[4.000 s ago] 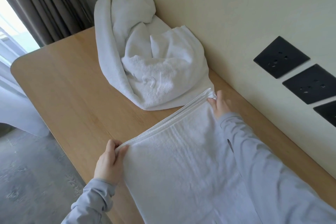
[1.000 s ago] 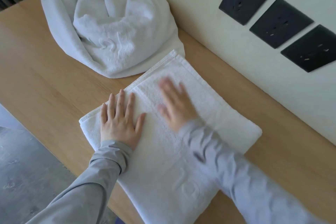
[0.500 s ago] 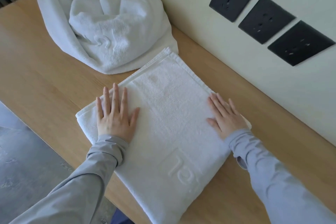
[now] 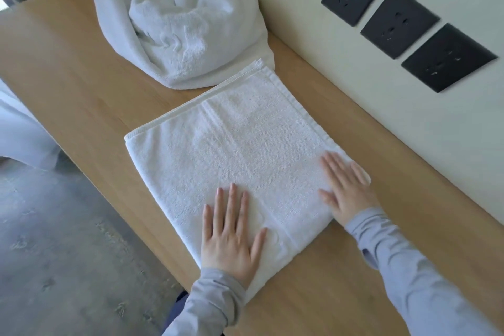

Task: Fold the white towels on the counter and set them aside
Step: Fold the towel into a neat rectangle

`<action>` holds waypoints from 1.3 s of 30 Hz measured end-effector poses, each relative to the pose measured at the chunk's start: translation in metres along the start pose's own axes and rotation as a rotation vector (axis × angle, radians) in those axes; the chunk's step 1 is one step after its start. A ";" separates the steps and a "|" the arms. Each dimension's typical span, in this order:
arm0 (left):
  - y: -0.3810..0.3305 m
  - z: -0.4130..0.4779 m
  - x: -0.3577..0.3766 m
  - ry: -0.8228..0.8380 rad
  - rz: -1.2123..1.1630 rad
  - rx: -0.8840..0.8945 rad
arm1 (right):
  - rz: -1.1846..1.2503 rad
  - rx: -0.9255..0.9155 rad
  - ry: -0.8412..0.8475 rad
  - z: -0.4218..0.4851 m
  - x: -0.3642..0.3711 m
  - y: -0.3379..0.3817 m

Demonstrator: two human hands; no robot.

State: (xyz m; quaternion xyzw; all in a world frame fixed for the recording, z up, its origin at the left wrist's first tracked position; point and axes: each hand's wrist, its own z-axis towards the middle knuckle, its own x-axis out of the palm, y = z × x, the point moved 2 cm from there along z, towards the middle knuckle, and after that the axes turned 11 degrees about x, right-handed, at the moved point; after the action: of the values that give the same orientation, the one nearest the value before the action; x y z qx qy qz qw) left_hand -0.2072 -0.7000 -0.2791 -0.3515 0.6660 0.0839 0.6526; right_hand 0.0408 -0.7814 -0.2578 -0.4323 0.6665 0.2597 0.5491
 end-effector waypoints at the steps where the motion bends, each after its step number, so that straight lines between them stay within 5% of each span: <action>1: -0.001 0.000 -0.002 -0.007 -0.007 0.005 | 0.018 0.021 0.003 0.007 -0.001 -0.009; 4: 0.004 0.000 -0.017 -0.176 -0.182 -0.078 | 0.417 0.265 0.070 0.032 -0.003 -0.027; 7: 0.031 0.003 -0.045 -0.480 -0.421 -0.493 | 0.867 0.485 0.095 0.069 -0.018 -0.025; 11: 0.081 0.017 -0.064 -0.566 -0.875 -1.065 | 0.907 0.578 0.211 0.118 -0.037 -0.001; 17: 0.102 0.033 -0.059 -0.480 -1.091 -1.169 | 0.816 0.617 0.420 0.151 -0.043 0.014; 20: 0.099 0.036 -0.067 -0.571 -1.012 -1.022 | 0.832 0.575 0.429 0.146 -0.054 0.013; 25: 0.089 0.054 -0.104 -0.568 -0.818 -0.542 | 0.853 0.564 0.120 0.072 -0.085 0.000; 31: 0.068 0.146 -0.128 -0.188 -0.782 -0.172 | 1.094 1.103 -0.095 -0.089 -0.050 -0.022; 34: 0.027 0.185 -0.106 0.065 -0.650 -0.042 | 1.222 1.346 -0.062 -0.132 -0.007 -0.016; 37: 0.001 0.183 -0.078 0.121 -0.298 0.053 | 0.889 1.379 -0.081 -0.145 0.015 -0.011; 39: -0.009 0.158 -0.064 0.062 -0.028 0.228 | 0.687 1.227 -0.199 -0.139 0.012 0.009</action>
State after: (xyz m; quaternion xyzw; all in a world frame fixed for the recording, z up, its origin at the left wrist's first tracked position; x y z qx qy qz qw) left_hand -0.0804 -0.5933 -0.2384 -0.2868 0.6861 -0.0124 0.6685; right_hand -0.0378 -0.8942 -0.2337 0.2156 0.7379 0.0342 0.6387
